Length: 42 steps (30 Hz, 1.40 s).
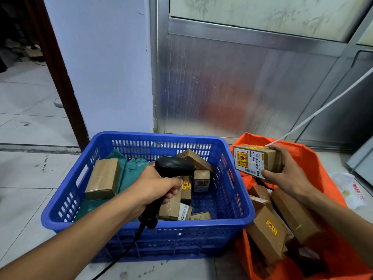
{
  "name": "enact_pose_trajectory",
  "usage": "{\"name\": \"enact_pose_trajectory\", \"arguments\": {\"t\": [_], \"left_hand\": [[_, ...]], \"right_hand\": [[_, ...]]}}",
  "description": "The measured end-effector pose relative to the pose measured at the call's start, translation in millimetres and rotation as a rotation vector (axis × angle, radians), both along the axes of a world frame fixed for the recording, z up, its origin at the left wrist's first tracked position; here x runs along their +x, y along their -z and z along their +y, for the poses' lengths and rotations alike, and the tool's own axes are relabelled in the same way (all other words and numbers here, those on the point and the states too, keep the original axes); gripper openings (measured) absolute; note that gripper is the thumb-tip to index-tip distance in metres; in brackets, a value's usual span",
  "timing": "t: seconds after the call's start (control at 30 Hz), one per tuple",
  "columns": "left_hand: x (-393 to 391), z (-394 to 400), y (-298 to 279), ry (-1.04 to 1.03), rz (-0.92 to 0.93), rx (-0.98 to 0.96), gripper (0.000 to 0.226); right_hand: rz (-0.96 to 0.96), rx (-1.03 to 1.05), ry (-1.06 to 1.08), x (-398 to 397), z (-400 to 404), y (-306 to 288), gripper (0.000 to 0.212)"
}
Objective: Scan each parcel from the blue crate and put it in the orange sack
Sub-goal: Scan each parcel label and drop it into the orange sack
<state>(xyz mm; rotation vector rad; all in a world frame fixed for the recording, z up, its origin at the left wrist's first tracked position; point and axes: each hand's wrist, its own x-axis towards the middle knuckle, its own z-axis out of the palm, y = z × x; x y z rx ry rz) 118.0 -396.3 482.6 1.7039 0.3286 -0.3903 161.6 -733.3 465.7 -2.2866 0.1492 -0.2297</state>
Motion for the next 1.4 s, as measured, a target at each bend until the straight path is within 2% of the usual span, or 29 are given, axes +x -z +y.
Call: {"name": "enact_pose_trajectory", "arguments": {"t": [0.37,0.5,0.67,0.77,0.83,0.97,1.2,1.4], "left_hand": [[2,-3,3,0.010,0.006,0.008,0.006],[3,-3,5,0.015,0.018,0.006,0.008],[3,-2,6,-0.002,0.008,0.005,0.009],[5,-1,6,-0.013,0.007,0.004,0.009],[7,-1,7,-0.017,0.014,-0.005,0.010],[10,-1,8,-0.014,0.020,-0.010,0.009],[9,-1,11,-0.007,0.033,-0.001,0.005],[8,1,11,-0.008,0.045,-0.006,0.004]], "right_hand": [[0.193,-0.171,0.159,6,-60,20,0.075],[0.319,-0.318,0.126,1,-66,38,0.080],[0.482,-0.636,-0.018,-6,-59,67,0.076],[0.513,-0.767,-0.034,-3,-59,89,0.086],[0.527,-0.798,-0.015,3,-60,98,0.085],[0.586,-0.855,-0.055,7,-53,102,0.070],[0.756,-0.831,-0.095,11,-41,109,0.080],[0.795,-0.851,-0.130,8,-32,106,0.067]]}}
